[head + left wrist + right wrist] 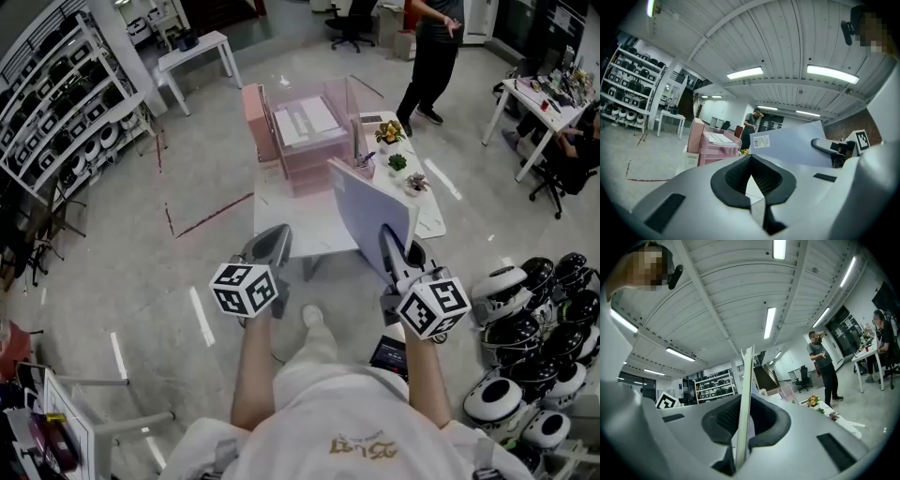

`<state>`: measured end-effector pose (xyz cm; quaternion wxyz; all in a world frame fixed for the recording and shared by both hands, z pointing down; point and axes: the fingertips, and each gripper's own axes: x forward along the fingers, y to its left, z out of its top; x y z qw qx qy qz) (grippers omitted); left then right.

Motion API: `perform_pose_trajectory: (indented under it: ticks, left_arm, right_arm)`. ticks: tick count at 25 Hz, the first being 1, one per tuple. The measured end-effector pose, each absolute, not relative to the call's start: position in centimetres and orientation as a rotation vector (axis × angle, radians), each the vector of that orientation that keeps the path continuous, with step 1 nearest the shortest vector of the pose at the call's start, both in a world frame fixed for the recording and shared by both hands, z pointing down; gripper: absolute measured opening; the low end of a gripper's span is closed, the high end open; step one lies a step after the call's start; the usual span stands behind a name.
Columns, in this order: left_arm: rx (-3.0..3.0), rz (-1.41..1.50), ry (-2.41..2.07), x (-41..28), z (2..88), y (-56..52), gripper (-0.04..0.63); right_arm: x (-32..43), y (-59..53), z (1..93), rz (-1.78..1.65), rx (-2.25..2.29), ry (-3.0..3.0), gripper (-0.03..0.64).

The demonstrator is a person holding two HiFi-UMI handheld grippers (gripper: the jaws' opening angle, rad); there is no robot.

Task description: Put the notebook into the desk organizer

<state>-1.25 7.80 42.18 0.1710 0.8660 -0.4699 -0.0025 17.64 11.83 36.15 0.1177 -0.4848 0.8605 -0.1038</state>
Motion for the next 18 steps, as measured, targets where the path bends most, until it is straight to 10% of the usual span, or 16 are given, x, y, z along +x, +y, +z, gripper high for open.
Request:
perform_pose_trajectory:
  ticks: [18]
  left_arm:
    - [2.49,-0.056,-1.255,-5.4,40.4,-16.3,0.018]
  right_arm:
    - [11.9,-9.8,29.8,-0.225,-1.358,2.459,0.043]
